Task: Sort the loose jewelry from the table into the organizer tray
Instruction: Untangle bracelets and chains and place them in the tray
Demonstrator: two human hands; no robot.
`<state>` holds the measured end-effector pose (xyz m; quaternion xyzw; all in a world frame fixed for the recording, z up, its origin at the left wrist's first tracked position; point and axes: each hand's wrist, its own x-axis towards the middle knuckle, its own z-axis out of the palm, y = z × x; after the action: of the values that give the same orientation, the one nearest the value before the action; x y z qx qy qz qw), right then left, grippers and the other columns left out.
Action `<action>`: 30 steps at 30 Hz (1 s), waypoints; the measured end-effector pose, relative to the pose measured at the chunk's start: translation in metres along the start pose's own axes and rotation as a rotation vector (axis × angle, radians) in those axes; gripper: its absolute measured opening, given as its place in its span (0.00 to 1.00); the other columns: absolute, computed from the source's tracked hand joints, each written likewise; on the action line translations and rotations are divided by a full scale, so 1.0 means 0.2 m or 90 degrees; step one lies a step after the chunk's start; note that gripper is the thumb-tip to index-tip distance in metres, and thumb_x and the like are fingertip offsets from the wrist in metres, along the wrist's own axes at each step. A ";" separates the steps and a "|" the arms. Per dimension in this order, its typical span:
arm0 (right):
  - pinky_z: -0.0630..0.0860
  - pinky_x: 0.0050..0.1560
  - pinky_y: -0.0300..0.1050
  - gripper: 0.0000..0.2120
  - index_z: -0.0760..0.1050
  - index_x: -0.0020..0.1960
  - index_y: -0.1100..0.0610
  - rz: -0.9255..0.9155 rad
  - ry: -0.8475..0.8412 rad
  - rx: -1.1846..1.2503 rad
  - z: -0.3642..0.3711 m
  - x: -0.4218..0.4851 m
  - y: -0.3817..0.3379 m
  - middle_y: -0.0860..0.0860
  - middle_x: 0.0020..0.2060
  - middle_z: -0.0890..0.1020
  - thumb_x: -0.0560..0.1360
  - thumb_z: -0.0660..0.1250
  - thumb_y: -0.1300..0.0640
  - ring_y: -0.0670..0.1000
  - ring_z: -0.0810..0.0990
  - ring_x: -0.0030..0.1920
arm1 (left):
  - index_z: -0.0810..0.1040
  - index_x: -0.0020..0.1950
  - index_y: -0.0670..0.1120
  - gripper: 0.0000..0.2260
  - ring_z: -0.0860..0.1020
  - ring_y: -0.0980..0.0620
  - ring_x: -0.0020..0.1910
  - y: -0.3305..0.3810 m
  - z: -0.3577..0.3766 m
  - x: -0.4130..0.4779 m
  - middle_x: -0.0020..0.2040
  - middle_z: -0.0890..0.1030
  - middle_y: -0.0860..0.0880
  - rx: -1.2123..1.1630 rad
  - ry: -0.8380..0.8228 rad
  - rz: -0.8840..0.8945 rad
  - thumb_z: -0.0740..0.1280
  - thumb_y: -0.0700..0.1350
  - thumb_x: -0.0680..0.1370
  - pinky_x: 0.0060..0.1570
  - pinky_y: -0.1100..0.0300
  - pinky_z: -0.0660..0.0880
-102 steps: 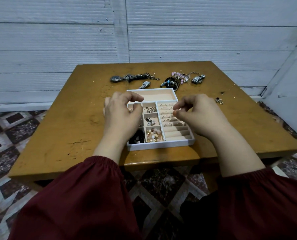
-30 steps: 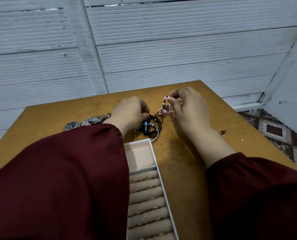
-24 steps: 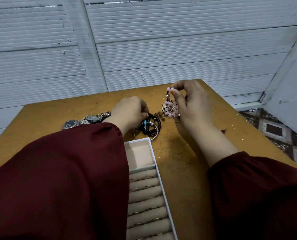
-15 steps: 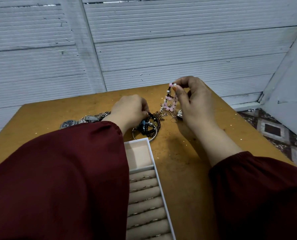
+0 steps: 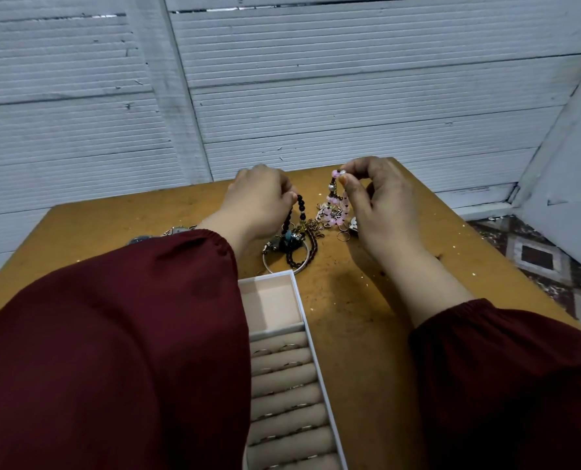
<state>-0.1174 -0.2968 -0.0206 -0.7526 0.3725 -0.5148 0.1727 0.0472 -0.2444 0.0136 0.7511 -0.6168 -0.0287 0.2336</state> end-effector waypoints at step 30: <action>0.68 0.41 0.34 0.02 0.76 0.48 0.48 -0.029 0.002 0.070 -0.09 -0.03 -0.35 0.44 0.45 0.78 0.78 0.65 0.52 0.39 0.73 0.40 | 0.76 0.55 0.51 0.08 0.68 0.46 0.61 0.08 -0.34 -0.36 0.57 0.72 0.48 -0.070 0.186 0.011 0.58 0.47 0.81 0.60 0.54 0.65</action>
<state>-0.1075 -0.2432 0.0279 -0.7494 0.3268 -0.5395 0.2012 0.0386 -0.1565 0.0623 0.7283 -0.5801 0.0490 0.3615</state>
